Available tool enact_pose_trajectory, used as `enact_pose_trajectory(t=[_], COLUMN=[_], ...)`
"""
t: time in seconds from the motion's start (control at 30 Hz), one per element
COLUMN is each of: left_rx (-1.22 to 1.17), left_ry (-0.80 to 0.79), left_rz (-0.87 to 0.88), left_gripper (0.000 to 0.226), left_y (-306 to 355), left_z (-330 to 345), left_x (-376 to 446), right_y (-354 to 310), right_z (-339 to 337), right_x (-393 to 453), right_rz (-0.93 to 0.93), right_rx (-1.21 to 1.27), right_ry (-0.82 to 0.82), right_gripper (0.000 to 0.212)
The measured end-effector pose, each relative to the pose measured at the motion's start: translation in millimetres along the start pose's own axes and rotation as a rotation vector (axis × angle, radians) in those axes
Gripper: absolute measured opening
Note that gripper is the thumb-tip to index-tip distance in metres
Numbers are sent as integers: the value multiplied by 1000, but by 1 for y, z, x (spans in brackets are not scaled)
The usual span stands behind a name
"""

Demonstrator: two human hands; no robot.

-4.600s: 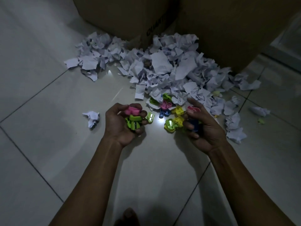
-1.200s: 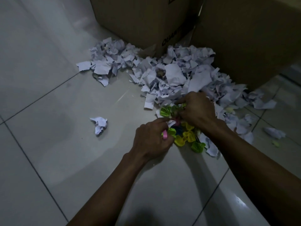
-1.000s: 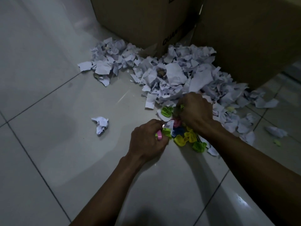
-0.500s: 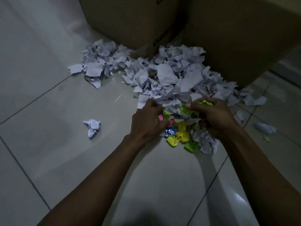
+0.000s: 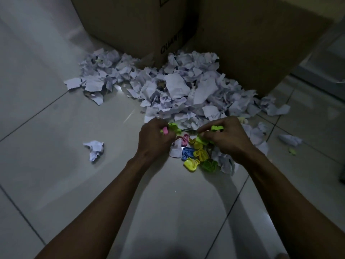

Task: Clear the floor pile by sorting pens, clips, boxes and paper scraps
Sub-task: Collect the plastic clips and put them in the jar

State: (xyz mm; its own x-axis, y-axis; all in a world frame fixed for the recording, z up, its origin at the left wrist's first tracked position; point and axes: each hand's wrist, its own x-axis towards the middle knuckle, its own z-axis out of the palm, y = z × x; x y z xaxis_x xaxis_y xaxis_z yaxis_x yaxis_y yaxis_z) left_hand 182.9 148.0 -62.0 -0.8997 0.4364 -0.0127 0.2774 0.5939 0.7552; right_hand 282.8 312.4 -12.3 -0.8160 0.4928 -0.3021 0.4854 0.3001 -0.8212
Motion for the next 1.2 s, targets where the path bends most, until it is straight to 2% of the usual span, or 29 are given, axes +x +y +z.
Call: enact_pose_trajectory(t=[0.03,0.13,0.2,0.3,0.4,0.47,0.53,0.6,0.7,0.77,0.9,0.97,1.07,1.13,1.2], left_rx=[-101,-441,-671,-1036,-1232,-1282,-1323,-1355,-1358,-1367,-1363,-1359,-1353,-1347,-1340], left_ry=[17,77,102,96,-41,-145,-199,-217,-226,-235,-251,-256,-256,-249,-239], left_rz=[-40,-222,-375,-624,-731,-758,-772,-774,-774,-771,-759,-754,-744,-735,-728], left_gripper=[6,30,41,31,15,9,6,2,0,2,8,7,2,4,6], left_y=[2,1,1,2,-3,-9,-13,-16,-19,-19,-19,-18,-18,-21,-23], left_z=[-4,-12,-17,-24,-27,-26,-25,-23,-23,-23,-22,-21,-22,-24,-27], left_x=[0,0,-1,-7,-13,-15,-17,-18,-19,-19,-22,-23,-23,-24,-24], right_y=[0,-4,-9,-19,-20,-15,-8,-6,-15,-23,-24,-22,-22,-26,-26], right_z=[3,11,15,15,12,13,15,17,17,17,24,28,30,28,22], right_x=[3,11,13,15,15,12,11,10,9,6,17,24,28,28,26], right_rz=[-29,-97,-114,74,309,369,398,420,388,307,32,-15,-22,70,238], right_rx=[-98,-309,-295,174,696,896,983,954,770,490,-311,-495,-492,-266,38], right_ry=[-25,-116,-153,-158,-233,-291,-300,-260,-212,-201,-115,-102,-132,-200,-253], right_gripper=[17,18,20,18,24,26,21,20,24,28,15,16,12,7,17])
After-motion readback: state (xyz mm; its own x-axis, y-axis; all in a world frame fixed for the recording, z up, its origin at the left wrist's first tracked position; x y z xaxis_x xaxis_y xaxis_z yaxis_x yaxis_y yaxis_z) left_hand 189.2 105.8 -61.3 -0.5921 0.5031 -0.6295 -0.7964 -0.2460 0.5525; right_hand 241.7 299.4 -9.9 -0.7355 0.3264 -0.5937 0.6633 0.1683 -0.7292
